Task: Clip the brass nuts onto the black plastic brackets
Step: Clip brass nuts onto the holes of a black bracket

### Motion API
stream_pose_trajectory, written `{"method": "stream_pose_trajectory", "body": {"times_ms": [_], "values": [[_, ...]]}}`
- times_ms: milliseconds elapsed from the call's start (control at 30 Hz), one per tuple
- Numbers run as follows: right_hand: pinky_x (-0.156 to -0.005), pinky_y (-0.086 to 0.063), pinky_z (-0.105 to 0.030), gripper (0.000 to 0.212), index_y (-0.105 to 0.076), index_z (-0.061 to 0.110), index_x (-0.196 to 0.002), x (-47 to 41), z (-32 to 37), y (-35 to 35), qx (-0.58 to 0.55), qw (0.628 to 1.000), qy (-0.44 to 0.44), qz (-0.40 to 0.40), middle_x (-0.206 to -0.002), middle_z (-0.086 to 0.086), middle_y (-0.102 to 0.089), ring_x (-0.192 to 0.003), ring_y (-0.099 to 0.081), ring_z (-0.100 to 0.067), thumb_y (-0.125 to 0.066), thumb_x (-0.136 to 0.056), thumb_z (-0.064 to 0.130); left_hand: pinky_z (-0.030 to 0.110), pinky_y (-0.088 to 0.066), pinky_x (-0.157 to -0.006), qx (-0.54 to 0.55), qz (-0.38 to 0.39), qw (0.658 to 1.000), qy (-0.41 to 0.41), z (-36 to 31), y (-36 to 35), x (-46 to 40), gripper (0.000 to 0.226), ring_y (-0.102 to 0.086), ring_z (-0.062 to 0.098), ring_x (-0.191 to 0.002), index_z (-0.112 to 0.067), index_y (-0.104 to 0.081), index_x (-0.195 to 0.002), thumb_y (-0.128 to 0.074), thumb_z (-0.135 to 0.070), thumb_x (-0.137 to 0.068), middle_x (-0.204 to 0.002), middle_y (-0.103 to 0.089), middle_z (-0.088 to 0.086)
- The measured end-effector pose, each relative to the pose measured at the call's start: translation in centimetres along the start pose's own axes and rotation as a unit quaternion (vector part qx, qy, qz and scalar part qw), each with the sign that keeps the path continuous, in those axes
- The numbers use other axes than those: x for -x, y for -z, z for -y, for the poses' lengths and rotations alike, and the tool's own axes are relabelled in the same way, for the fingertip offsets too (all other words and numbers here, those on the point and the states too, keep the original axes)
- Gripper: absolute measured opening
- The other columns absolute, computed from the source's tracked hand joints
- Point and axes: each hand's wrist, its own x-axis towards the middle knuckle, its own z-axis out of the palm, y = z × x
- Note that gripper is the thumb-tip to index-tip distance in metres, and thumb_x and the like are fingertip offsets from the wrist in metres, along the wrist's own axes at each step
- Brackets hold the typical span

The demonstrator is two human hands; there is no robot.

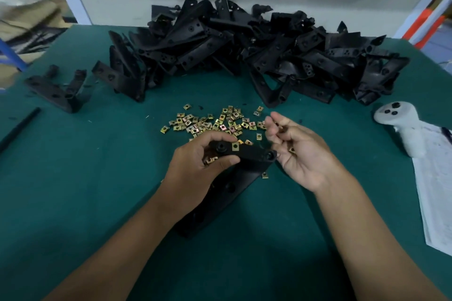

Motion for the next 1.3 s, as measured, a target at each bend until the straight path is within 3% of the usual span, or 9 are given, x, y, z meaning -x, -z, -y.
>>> {"method": "stream_pose_trajectory", "body": {"times_ms": [133,300,433,533,733,867,967,1067,1300], "values": [[-0.049,-0.049,-0.015,0.036,-0.06,0.002,-0.125,0.15,0.03,0.14,0.013,0.999,-0.021,0.034,-0.118,-0.015,-0.073,-0.089,-0.075,-0.012,-0.039,-0.099,-0.012,0.004,-0.045,-0.073,0.014,-0.017,1.0,-0.005,0.01,0.05,0.03,0.024,-0.068,-0.004,-0.087,-0.043,-0.068,-0.102,-0.078,-0.029,-0.086,-0.096,-0.071,-0.024],[-0.071,-0.058,-0.018,0.035,-0.055,0.003,-0.128,0.25,-0.03,0.14,0.04,0.997,-0.008,0.07,-0.123,-0.016,-0.071,-0.096,-0.075,-0.011,-0.05,-0.093,-0.004,0.006,-0.045,-0.075,-0.01,-0.035,0.999,-0.019,-0.19,0.18,0.11,0.023,-0.068,-0.003,-0.092,-0.044,-0.067,-0.103,-0.076,-0.028,-0.089,-0.1,-0.071,-0.026],[-0.052,-0.051,-0.015,0.037,-0.056,0.005,-0.123,0.38,-0.31,-0.18,0.075,0.995,0.028,0.055,-0.118,-0.012,-0.074,-0.079,-0.072,-0.005,-0.061,-0.086,0.012,0.006,-0.045,-0.075,0.026,-0.035,0.999,-0.008,-0.2,0.12,0.06,0.028,-0.067,-0.004,-0.087,-0.04,-0.067,-0.102,-0.076,-0.017,-0.09,-0.095,-0.071,-0.026],[-0.044,-0.043,-0.013,0.025,-0.073,0.009,-0.107,0.39,-0.33,-0.36,0.09,0.994,0.046,0.028,-0.102,-0.008,-0.077,-0.065,-0.065,-0.002,-0.066,-0.084,0.019,0.007,-0.047,-0.075,0.09,-0.033,0.995,0.008,-0.1,0.27,-0.03,0.026,-0.066,-0.006,-0.084,-0.027,-0.066,-0.106,-0.073,-0.008,-0.09,-0.091,-0.07,-0.026],[-0.041,-0.039,-0.012,0.014,-0.081,0.025,-0.09,0.61,0.0,-0.42,0.113,0.99,0.07,0.039,-0.086,0.0,-0.074,-0.058,-0.057,-0.001,-0.069,-0.083,0.025,0.011,-0.051,-0.078,0.13,-0.04,0.991,0.012,-0.57,0.18,-0.24,0.032,-0.069,-0.002,-0.089,-0.025,-0.065,-0.111,-0.074,-0.028,-0.08,-0.099,-0.072,-0.021],[-0.043,-0.04,-0.012,0.019,-0.081,0.023,-0.098,0.68,0.0,-0.31,0.131,0.988,0.07,0.045,-0.09,0.003,-0.075,-0.064,-0.061,-0.002,-0.07,-0.082,0.022,0.012,-0.051,-0.08,0.123,-0.047,0.991,-0.012,-0.52,0.03,-0.24,0.028,-0.069,0.0,-0.094,-0.021,-0.067,-0.109,-0.075,-0.017,-0.082,-0.104,-0.072,-0.02],[-0.045,-0.041,-0.012,0.024,-0.081,0.023,-0.101,0.75,-0.06,-0.43,0.159,0.984,0.069,0.045,-0.095,0.002,-0.077,-0.07,-0.065,-0.002,-0.071,-0.08,0.018,0.011,-0.05,-0.079,0.092,-0.053,0.994,-0.027,-0.44,0.03,-0.2,0.031,-0.068,0.0,-0.094,-0.029,-0.067,-0.104,-0.075,-0.004,-0.087,-0.105,-0.072,-0.019],[-0.042,-0.038,-0.012,0.018,-0.082,0.023,-0.095,0.78,-0.17,-0.52,0.177,0.98,0.075,0.048,-0.087,0.007,-0.074,-0.065,-0.06,-0.001,-0.068,-0.083,0.023,0.01,-0.05,-0.077,0.093,-0.067,0.993,-0.025,-0.62,0.21,-0.36,0.027,-0.066,-0.003,-0.089,-0.039,-0.067,-0.097,-0.074,-0.016,-0.087,-0.105,-0.071,-0.019],[-0.04,-0.033,-0.013,0.012,-0.078,0.025,-0.084,0.83,-0.36,-0.6,0.181,0.979,0.066,0.064,-0.084,0.006,-0.069,-0.058,-0.047,-0.002,-0.066,-0.085,0.028,0.037,-0.053,-0.085,0.059,-0.034,0.997,-0.036,-0.47,0.33,-0.53,0.021,-0.065,0.011,-0.102,-0.039,-0.061,-0.082,-0.071,-0.021,-0.085,-0.111,-0.069,-0.014]]}}
